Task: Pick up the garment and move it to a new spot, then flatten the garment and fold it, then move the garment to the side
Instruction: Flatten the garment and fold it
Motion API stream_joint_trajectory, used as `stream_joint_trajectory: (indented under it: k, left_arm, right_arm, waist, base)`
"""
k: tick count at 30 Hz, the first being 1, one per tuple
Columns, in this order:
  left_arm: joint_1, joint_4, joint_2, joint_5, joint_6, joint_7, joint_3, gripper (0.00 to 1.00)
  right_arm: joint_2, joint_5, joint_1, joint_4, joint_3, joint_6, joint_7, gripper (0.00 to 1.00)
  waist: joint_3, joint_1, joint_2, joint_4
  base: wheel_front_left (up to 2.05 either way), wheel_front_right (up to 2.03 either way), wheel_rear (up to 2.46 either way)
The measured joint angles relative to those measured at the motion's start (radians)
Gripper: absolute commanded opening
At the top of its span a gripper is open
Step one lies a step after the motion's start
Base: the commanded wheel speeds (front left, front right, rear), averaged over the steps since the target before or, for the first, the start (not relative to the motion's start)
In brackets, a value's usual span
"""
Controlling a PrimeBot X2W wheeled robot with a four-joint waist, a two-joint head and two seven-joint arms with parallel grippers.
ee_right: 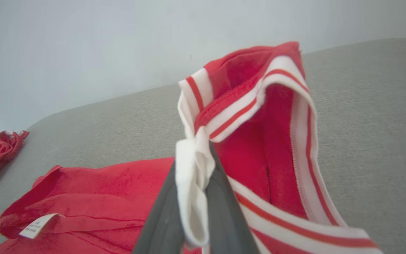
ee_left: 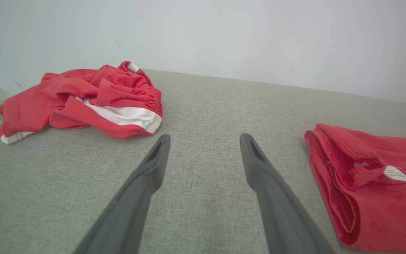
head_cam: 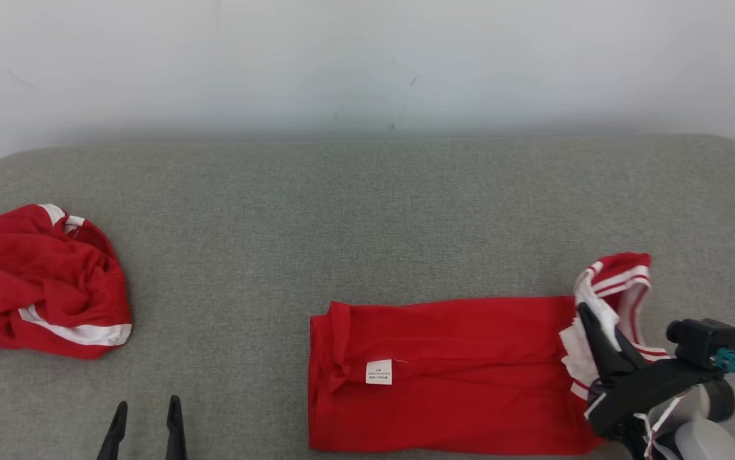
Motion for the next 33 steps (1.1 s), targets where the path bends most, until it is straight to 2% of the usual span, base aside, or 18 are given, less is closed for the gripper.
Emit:
stream_joint_trajectory:
  k: [6, 15, 23, 33]
  left_arm:
    - [-0.012, 0.017, 0.0, -0.004, 0.0, 0.0, -0.02, 1.0]
    - [-0.013, 0.028, 0.0, -0.013, 0.0, 0.0, -0.044, 1.0]
    - [-0.035, 0.044, 0.0, -0.022, 0.0, 0.0, -0.076, 1.0]
    - [-0.057, 0.059, 0.0, -0.031, 0.0, 0.0, -0.104, 1.0]
  right_arm:
    - [0.069, 0.024, 0.017, -0.136, 0.061, 0.0, 0.071, 0.0]
    - [0.184, -0.01, 0.004, -0.171, 0.151, 0.0, 0.112, 0.0]
    - [0.258, -0.074, -0.072, -0.024, 0.191, 0.0, 0.07, 0.0]
    - [0.287, -0.097, -0.168, 0.232, 0.261, 0.0, -0.026, 0.0]
  waist:
    - [-0.001, 0.0, 0.0, 0.026]
    - [-0.005, -0.0001, 0.0, 0.078]
    - [0.005, -0.0002, 0.0, 0.125]
    - [0.025, -0.0002, 0.0, 0.155]
  base:
    - [0.0, 0.0, 0.0]
    - [0.0, 0.0, 0.0]
    - [0.0, 0.0, 0.0]
    - [0.0, 0.0, 0.0]
